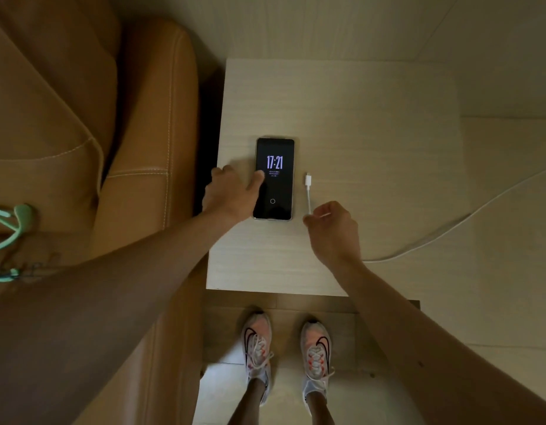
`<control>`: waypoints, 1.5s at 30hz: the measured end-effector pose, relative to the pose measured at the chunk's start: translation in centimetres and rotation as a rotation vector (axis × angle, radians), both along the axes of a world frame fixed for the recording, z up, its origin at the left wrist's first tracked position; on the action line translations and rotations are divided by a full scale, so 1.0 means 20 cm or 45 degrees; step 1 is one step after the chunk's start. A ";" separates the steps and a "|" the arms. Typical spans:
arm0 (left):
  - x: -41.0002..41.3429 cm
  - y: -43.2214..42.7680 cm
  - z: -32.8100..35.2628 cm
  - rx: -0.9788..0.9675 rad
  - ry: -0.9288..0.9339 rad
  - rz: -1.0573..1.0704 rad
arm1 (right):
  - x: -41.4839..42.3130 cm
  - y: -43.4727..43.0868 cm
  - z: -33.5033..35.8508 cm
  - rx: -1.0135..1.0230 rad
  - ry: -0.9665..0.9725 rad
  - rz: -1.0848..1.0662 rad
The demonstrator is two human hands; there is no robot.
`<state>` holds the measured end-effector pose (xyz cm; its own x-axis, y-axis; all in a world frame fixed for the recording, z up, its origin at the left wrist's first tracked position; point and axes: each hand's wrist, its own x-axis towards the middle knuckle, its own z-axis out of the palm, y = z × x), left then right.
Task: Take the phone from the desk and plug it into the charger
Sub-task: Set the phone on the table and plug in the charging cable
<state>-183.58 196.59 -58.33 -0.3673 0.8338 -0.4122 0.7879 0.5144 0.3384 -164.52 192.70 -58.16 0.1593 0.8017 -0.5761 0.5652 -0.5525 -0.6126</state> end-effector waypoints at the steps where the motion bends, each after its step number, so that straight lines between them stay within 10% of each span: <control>1: -0.04 -0.04 0.00 0.003 -0.029 0.018 | -0.02 0.02 -0.02 0.026 -0.065 0.045; 11: -0.10 -0.26 -0.04 0.090 -0.182 0.092 | -0.09 0.17 -0.13 0.263 -0.578 0.338; 19: 0.18 -0.07 -0.05 0.072 -0.135 0.077 | -0.01 0.00 -0.05 0.003 0.281 -0.315; 29: 0.25 0.12 0.00 -0.202 -0.016 -0.041 | 0.01 -0.16 -0.02 0.028 0.557 -0.210; 45: 0.26 0.22 0.18 -0.362 -0.452 0.117 | -0.17 -0.17 -0.01 0.473 0.009 0.023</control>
